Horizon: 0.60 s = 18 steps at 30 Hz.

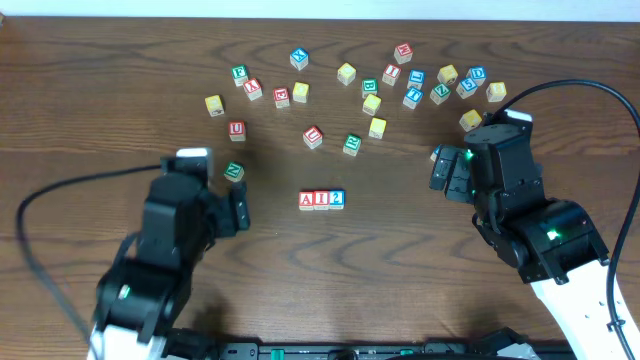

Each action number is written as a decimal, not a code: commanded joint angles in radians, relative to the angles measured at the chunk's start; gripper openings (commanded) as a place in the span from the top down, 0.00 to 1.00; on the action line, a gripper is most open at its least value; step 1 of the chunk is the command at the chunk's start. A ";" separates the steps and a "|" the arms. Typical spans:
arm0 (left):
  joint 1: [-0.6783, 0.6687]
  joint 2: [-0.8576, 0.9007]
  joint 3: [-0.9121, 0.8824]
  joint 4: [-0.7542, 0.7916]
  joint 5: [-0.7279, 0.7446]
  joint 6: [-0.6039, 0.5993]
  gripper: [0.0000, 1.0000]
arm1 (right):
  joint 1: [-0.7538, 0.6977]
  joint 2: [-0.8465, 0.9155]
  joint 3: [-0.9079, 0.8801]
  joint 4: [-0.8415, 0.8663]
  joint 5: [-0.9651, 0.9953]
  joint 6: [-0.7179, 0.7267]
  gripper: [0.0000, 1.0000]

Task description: Spell out AI2

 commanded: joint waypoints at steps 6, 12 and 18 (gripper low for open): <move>0.005 -0.368 -0.120 -0.016 -0.062 -0.007 0.11 | 0.006 -0.003 0.012 0.000 0.007 -0.014 0.01; 0.005 -0.619 -0.280 0.104 -0.063 -0.011 0.11 | 0.006 -0.003 0.012 0.000 0.007 -0.014 0.01; 0.005 -0.695 -0.422 0.322 -0.077 -0.010 0.11 | 0.006 -0.003 0.012 0.000 0.007 -0.014 0.01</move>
